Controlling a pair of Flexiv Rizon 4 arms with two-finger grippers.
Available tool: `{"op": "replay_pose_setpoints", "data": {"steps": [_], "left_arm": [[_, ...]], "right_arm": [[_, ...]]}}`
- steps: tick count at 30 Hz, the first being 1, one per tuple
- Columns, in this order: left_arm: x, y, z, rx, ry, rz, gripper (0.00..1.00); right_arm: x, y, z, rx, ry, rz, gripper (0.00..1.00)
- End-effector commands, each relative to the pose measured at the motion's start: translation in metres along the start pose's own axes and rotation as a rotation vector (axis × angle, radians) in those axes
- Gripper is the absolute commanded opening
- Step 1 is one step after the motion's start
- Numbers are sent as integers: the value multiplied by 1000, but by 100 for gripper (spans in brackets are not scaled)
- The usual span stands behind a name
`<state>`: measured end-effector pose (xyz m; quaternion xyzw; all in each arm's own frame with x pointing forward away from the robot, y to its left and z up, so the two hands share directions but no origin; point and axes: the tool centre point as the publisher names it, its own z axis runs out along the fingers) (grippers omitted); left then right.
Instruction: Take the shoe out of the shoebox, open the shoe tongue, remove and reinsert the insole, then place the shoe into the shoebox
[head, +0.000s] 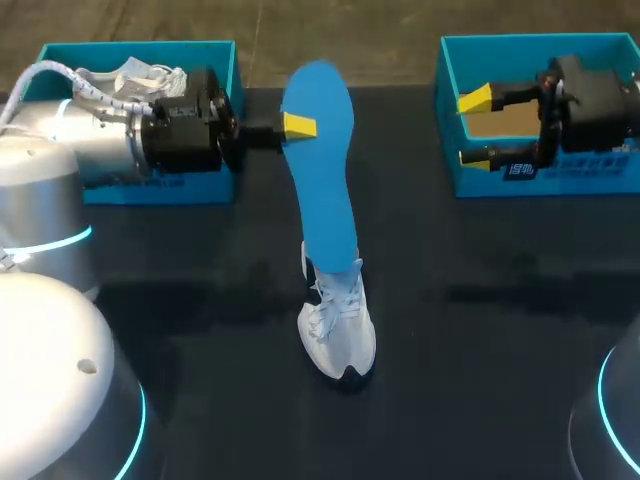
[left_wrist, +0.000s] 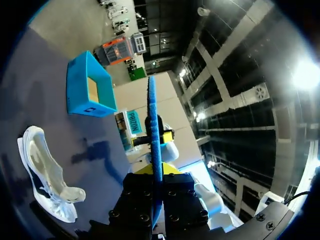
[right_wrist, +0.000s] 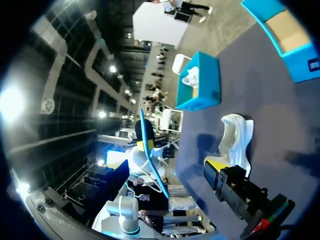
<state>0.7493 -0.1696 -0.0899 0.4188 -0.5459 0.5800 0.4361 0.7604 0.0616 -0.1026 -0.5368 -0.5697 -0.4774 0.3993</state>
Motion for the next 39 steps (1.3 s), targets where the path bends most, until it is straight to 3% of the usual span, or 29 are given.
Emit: {"op": "replay_pose_setpoints", "data": {"steps": [1, 16, 24, 39], "left_arm": [[-14, -4, 9, -8, 13, -10, 0], [-50, -14, 19, 46, 19, -136, 0], [-55, -21, 23, 58, 20, -146, 0], [-64, -31, 29, 20, 20, -234, 0]], "right_arm": [[15, 1, 9, 8, -107, 11, 100], [53, -5, 41, 3, -418, -51, 100], [71, -9, 58, -12, -644, -77, 100], [84, -9, 81, 25, -941, -117, 100]]}}
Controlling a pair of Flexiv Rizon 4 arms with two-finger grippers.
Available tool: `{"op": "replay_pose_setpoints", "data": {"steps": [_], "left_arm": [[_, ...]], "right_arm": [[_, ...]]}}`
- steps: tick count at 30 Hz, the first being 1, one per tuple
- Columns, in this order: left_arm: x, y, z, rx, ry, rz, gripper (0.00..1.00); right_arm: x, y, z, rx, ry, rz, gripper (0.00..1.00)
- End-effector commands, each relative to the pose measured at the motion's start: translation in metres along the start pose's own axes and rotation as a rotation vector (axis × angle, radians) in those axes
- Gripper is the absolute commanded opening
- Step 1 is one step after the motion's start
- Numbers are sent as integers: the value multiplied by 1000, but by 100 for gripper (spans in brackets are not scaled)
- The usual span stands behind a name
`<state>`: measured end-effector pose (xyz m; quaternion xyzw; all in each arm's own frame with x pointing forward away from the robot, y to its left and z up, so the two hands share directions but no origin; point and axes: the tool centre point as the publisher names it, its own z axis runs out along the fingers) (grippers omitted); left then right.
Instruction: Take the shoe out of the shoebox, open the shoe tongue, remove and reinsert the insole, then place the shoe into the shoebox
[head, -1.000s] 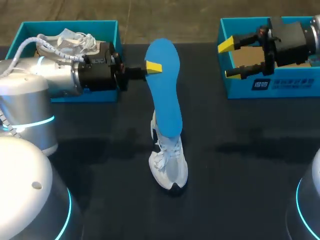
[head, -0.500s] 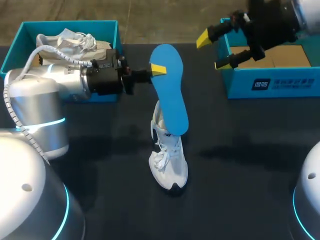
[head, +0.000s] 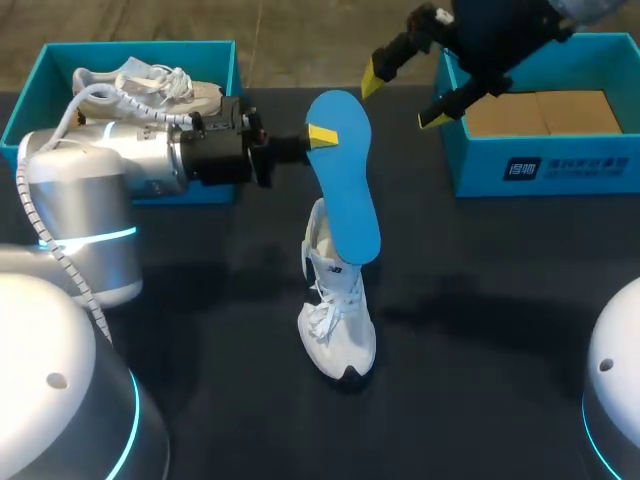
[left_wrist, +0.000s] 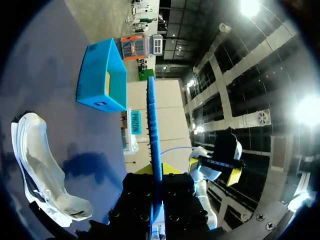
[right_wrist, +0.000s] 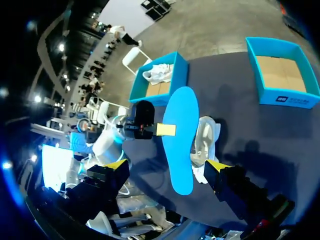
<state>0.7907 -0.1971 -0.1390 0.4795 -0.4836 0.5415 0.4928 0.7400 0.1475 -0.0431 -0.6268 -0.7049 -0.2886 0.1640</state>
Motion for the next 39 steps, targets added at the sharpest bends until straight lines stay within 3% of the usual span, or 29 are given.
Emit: {"op": "replay_pose_setpoints", "data": {"steps": [1, 7, 13, 39], "left_arm": [[-3, -7, 4, -15, 5, -18, 0], [-1, -7, 4, -20, 1, -19, 0], [0, -7, 3, -32, 4, -39, 0], [-1, -7, 3, -38, -2, -44, 0]], "right_arm": [[11, 8, 8, 26, -288, -5, 100], [16, 7, 16, 49, -429, -16, 100], [19, 8, 23, 45, -503, -27, 100], [23, 8, 33, 33, -647, -32, 100]]}}
